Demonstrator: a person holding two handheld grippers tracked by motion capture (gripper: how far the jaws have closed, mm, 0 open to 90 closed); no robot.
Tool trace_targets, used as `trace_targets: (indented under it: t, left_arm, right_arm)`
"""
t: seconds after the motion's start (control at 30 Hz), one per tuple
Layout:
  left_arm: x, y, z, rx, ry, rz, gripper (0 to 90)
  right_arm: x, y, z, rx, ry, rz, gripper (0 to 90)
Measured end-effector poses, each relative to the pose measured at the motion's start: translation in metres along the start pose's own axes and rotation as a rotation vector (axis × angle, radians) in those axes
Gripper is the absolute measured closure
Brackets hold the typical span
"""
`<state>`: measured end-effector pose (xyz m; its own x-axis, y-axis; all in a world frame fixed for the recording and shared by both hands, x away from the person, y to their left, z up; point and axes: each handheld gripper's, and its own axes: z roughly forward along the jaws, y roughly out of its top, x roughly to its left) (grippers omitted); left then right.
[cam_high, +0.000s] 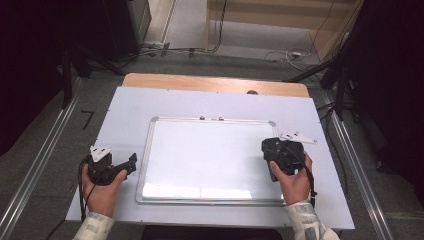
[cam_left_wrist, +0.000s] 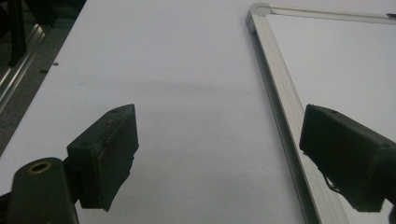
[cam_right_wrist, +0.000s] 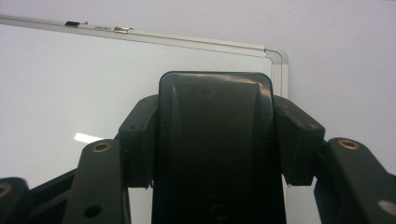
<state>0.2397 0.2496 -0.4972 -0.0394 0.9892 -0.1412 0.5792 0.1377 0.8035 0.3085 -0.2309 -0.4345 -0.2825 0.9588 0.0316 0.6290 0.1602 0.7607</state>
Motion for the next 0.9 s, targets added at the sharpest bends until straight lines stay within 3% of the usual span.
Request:
trace_targets:
  t: [0.6,0.9]
  left_arm:
    - [0.0,0.0,-0.002,-0.005,0.002,0.005,12.3]
    - [0.001,0.0,-0.002,-0.005,0.002,0.002,12.3]
  right_arm:
    - [-0.006,0.008,0.008,0.005,-0.025,0.014,39.0]
    - [-0.009,0.022,0.03,0.021,-0.064,0.053,39.0]
